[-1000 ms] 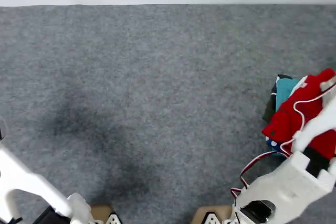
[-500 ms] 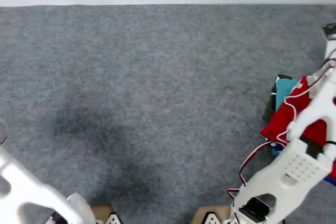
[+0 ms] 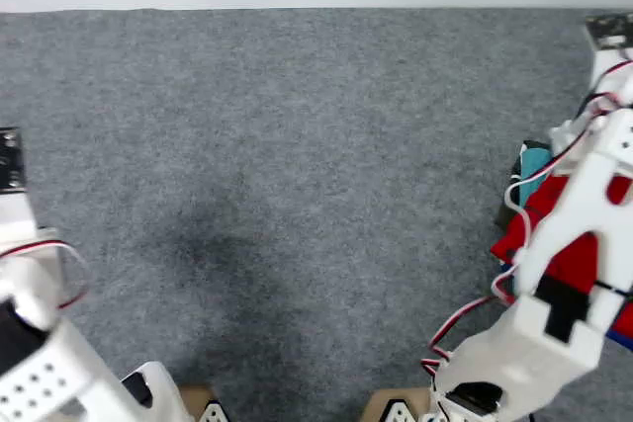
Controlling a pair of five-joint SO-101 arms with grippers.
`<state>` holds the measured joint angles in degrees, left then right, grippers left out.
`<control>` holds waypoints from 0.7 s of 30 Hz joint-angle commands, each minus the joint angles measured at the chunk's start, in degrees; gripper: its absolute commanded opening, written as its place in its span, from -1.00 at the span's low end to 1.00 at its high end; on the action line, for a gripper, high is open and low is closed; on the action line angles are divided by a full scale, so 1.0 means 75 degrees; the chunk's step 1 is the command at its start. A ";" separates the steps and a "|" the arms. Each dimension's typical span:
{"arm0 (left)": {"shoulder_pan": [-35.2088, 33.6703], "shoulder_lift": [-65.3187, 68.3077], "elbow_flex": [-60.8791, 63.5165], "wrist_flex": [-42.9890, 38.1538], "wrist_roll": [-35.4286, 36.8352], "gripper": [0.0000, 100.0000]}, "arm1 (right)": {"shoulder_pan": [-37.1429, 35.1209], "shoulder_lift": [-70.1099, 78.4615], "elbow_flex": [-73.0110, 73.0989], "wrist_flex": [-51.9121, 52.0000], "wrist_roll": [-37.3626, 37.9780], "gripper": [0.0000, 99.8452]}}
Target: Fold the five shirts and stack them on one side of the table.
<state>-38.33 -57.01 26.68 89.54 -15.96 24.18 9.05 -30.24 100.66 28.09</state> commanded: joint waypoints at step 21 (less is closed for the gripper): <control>0.3282 -0.5849 0.5867 -0.2086 0.1465 -0.99 | -0.0873 -0.7051 0.8147 -0.1928 -0.4560 -0.98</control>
<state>-14.07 -92.97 63.34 75.91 -5.58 18.29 -38.07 23.30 92.40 -5.14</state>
